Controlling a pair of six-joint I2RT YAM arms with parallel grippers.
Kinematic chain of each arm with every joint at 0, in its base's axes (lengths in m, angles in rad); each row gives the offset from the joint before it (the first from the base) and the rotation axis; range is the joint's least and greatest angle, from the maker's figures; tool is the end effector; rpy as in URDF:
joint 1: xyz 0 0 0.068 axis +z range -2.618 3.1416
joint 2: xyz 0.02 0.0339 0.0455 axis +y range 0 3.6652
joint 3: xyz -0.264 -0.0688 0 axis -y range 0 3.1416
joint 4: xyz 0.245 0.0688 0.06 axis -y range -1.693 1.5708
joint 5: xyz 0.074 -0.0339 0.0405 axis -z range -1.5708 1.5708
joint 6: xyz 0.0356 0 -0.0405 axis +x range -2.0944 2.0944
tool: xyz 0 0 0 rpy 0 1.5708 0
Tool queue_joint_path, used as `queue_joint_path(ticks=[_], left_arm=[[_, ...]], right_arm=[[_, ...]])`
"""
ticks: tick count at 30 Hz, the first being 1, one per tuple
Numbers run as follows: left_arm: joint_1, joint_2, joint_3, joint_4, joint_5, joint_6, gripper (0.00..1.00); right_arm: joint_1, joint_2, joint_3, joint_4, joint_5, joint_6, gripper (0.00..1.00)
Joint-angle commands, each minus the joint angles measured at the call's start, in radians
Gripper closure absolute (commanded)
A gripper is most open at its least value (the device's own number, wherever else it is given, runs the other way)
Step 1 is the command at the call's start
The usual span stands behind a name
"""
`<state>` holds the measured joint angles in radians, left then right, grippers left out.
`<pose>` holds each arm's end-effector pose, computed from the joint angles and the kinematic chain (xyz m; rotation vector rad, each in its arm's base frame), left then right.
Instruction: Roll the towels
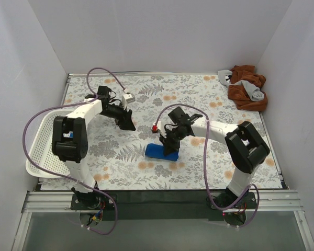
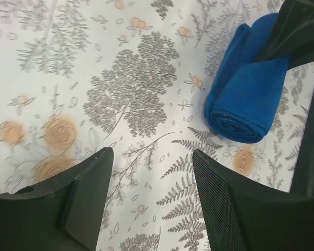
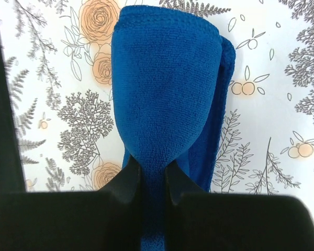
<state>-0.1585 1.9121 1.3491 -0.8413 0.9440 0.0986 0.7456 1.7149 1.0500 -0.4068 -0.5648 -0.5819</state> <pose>0.3542 -0.0858 0.1887 0.4578 2.6491 -1.3772 0.2351 0.2430 0.1794 -1.7409 1.9159 0.8004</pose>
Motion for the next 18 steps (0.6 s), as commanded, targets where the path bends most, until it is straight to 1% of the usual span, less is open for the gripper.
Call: queue_joint_path(ticks=[1,2,3,5,6,7,8,9,10,11,12,13,15,16,17,18], left_arm=[[0.001,-0.171,-0.079,0.142,-0.04,-0.053,0.42],[-0.012,-0.212,-0.147,0.168,-0.088,-0.047,0.42],[-0.025,-0.299,-0.183,0.22,-0.117,-0.036,0.42],[-0.076,-0.392,-0.264,0.261,-0.203,0.051,0.41],[-0.149,-0.439,-0.351,0.306,-0.288,0.082,0.4],[-0.194,-0.531,-0.405,0.33,-0.344,0.119,0.4],[-0.279,-0.573,-0.45,0.362,-0.39,0.162,0.39],[-0.321,-0.649,-0.54,0.417,-0.465,0.191,0.39],[-0.361,-0.679,-0.579,0.453,-0.506,0.205,0.38],[-0.439,-0.706,-0.614,0.491,-0.548,0.226,0.38],[-0.478,-0.725,-0.649,0.554,-0.591,0.24,0.37],[-0.51,-0.748,-0.694,0.582,-0.65,0.256,0.37],[-0.594,-0.755,-0.729,0.661,-0.7,0.289,0.37],[-0.614,-0.749,-0.74,0.682,-0.721,0.305,0.37],[-0.654,-0.743,-0.752,0.699,-0.725,0.317,0.37],[-0.67,-0.725,-0.755,0.732,-0.725,0.338,0.36]], right_arm=[[-0.043,0.116,0.083,-0.176,-0.182,0.025,0.99],[-0.066,0.142,0.105,-0.194,-0.194,0.024,0.99],[-0.077,0.19,0.119,-0.21,-0.223,0.022,0.99],[-0.113,0.233,0.159,-0.224,-0.256,0.019,0.99],[-0.124,0.276,0.172,-0.233,-0.276,0.016,0.99],[-0.133,0.297,0.217,-0.272,-0.315,0.008,0.99],[-0.152,0.32,0.235,-0.294,-0.334,-0.004,0.99],[-0.161,0.357,0.255,-0.323,-0.378,-0.007,0.99],[-0.17,0.374,0.269,-0.337,-0.401,-0.012,0.99],[-0.187,0.39,0.298,-0.349,-0.423,-0.019,0.99],[-0.193,0.422,0.314,-0.363,-0.443,-0.027,0.99],[-0.199,0.439,0.326,-0.392,-0.478,-0.033,0.99],[-0.21,0.483,0.349,-0.415,-0.51,-0.048,0.99],[-0.213,0.498,0.355,-0.429,-0.535,-0.053,0.99],[-0.215,0.511,0.357,-0.437,-0.55,-0.059,0.99],[-0.215,0.537,0.363,-0.443,-0.564,-0.071,0.99]])
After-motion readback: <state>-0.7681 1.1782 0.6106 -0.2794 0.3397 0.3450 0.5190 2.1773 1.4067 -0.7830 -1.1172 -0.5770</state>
